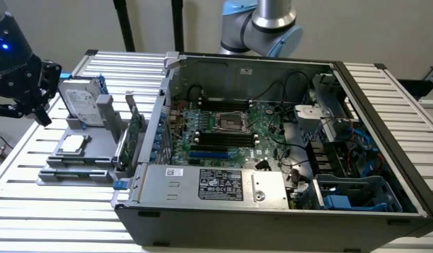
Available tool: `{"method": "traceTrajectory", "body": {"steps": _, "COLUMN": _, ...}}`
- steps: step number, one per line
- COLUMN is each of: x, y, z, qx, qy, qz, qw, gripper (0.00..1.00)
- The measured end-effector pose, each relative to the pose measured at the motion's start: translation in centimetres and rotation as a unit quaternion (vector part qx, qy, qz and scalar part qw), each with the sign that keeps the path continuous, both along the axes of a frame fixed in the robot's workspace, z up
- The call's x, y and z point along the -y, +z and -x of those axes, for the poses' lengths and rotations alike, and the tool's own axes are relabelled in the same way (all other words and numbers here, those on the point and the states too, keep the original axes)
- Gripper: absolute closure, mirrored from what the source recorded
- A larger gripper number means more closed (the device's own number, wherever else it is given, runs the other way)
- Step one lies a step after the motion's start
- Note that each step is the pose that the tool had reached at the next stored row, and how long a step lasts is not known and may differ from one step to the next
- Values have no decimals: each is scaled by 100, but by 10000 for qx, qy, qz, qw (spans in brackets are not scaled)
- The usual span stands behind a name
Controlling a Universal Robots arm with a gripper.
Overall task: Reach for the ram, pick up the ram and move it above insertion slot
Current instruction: 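Pick up the ram and move it above insertion slot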
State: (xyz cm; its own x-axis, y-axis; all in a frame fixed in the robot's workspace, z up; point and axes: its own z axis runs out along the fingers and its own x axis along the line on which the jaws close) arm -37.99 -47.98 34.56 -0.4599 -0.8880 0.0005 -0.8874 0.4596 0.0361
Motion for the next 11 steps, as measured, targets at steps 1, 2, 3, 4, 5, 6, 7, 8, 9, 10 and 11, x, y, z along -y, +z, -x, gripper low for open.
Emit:
{"method": "traceTrajectory", "body": {"steps": 1, "x": 0, "y": -1, "z": 0, "qx": 0, "qy": 90, "qz": 0, "qw": 10000, "gripper": 89}}
{"method": "traceTrajectory", "body": {"steps": 2, "x": 0, "y": -3, "z": 0, "qx": 0, "qy": 182, "qz": 0, "qw": 9998, "gripper": 89}}
{"method": "traceTrajectory", "body": {"steps": 3, "x": 0, "y": -4, "z": 0, "qx": 0, "qy": 270, "qz": 0, "qw": 9996, "gripper": 89}}
{"method": "traceTrajectory", "body": {"steps": 4, "x": 0, "y": -6, "z": 0, "qx": 0, "qy": 367, "qz": 0, "qw": 9993, "gripper": 89}}
{"method": "traceTrajectory", "body": {"steps": 5, "x": 0, "y": -7, "z": 0, "qx": -1, "qy": 458, "qz": 1, "qw": 9990, "gripper": 89}}
{"method": "traceTrajectory", "body": {"steps": 6, "x": 0, "y": -9, "z": 0, "qx": -1, "qy": 547, "qz": 1, "qw": 9985, "gripper": 89}}
{"method": "traceTrajectory", "body": {"steps": 7, "x": 0, "y": -10, "z": 0, "qx": -1, "qy": 637, "qz": 1, "qw": 9980, "gripper": 89}}
{"method": "traceTrajectory", "body": {"steps": 8, "x": 0, "y": -12, "z": 0, "qx": -1, "qy": 727, "qz": 1, "qw": 9974, "gripper": 89}}
{"method": "traceTrajectory", "body": {"steps": 9, "x": 0, "y": -13, "z": 0, "qx": -1, "qy": 816, "qz": 1, "qw": 9967, "gripper": 89}}
{"method": "traceTrajectory", "body": {"steps": 10, "x": 0, "y": -15, "z": 0, "qx": -1, "qy": 906, "qz": 1, "qw": 9959, "gripper": 89}}
{"method": "traceTrajectory", "body": {"steps": 11, "x": 0, "y": -17, "z": 0, "qx": 0, "qy": 995, "qz": 1, "qw": 9950, "gripper": 89}}
